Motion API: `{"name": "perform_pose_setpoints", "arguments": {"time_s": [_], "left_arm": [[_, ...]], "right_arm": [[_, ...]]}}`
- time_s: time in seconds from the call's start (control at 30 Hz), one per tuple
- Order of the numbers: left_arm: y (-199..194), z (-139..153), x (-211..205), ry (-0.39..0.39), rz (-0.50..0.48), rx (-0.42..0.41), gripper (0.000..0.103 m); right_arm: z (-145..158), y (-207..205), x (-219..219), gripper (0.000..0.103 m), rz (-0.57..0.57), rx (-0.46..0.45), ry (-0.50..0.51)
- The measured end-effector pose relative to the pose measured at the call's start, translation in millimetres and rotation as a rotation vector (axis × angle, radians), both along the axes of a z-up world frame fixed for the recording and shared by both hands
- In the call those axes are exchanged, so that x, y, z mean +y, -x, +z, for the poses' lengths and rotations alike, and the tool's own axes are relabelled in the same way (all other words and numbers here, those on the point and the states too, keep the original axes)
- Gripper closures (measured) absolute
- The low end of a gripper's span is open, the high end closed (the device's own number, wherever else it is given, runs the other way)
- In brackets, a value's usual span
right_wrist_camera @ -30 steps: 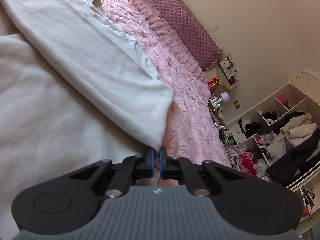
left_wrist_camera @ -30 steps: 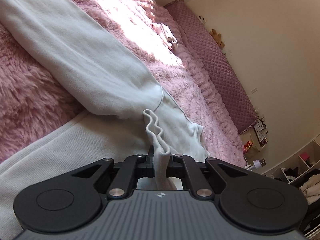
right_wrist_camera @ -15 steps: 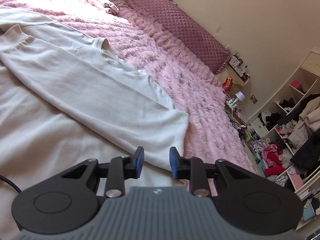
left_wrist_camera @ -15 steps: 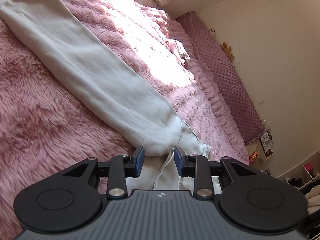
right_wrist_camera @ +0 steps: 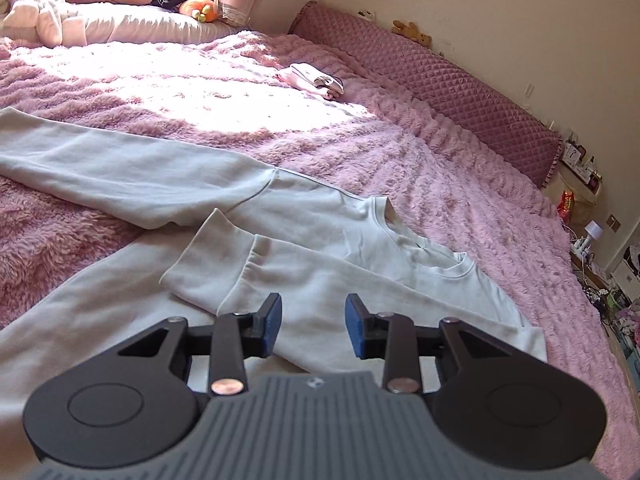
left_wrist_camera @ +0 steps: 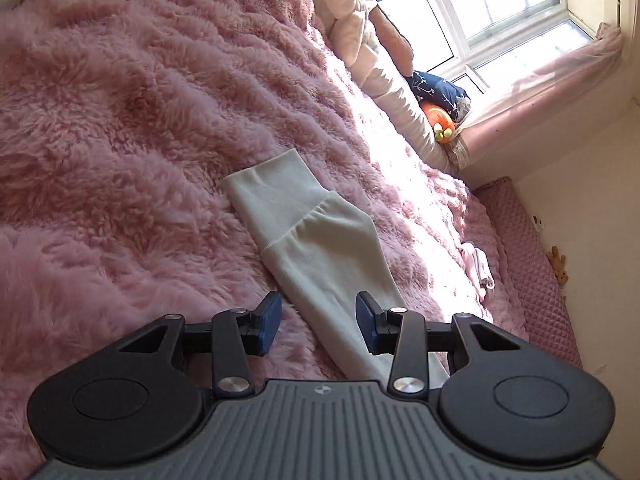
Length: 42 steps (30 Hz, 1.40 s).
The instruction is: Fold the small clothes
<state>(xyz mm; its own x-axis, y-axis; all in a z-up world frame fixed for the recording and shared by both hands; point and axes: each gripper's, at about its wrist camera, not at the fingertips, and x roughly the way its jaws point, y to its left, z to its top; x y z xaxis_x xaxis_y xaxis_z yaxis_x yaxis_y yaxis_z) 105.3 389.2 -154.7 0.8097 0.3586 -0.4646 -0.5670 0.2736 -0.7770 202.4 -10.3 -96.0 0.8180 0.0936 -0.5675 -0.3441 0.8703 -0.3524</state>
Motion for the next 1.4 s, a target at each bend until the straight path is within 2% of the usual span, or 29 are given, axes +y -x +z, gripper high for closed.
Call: {"name": "perform_pose_setpoints", "arguments": {"time_s": [0.17,0.27,0.37,0.43,0.5,0.53,0.57,0.67,0.77,0.97,1.1,1.27,1.33,1.4], "left_arm": [[2,-17,23,0.064,0.077,-0.025,0.058],[-4,-21,32,0.049,0.091,-0.045,0.057],[-15,-24,43,0.06,0.081,-0.052,0.049],[-18,-24,43,0.045,0.069,-0.043,0.049],[-20,-22,41,0.02,0.043,-0.063,0.061],[-22,-18,40,0.0,0.024,-0.063,0.087],[-23,-14,39,-0.019,0.012,-0.062,0.095],[-25,9,29,-0.078,-0.002,-0.092,0.095],[-31,41,13,-0.125,-0.046,-0.172,0.095],[-70,111,-54,-0.249,-0.267,-0.345,0.095],[-103,136,-121,-0.257,-0.452,-0.432,0.095],[-139,134,-223,-0.251,-0.677,-0.469,0.095],[-155,119,-273,-0.234,-0.768,-0.457,0.095],[-166,102,-306,-0.218,-0.828,-0.446,0.095]], "right_arm": [[-6,1,14,0.074,0.021,0.02,0.027],[-11,4,17,0.074,0.026,0.031,0.037],[-14,6,19,0.074,0.033,0.035,0.043],[-14,7,19,0.074,0.033,0.04,0.039],[-13,8,17,0.074,0.033,0.042,0.034],[-12,9,17,0.074,0.033,0.041,0.033],[-11,10,16,0.074,0.033,0.04,0.032],[-4,13,8,0.072,0.031,0.031,0.021],[4,17,-4,0.069,0.016,0.022,0.005],[15,26,-47,0.066,-0.045,0.011,-0.017],[17,30,-80,0.066,-0.097,0.015,-0.026],[15,36,-125,0.066,-0.178,0.02,-0.055],[11,39,-142,0.066,-0.209,0.033,-0.067],[6,42,-157,0.066,-0.232,0.045,-0.067]]}}
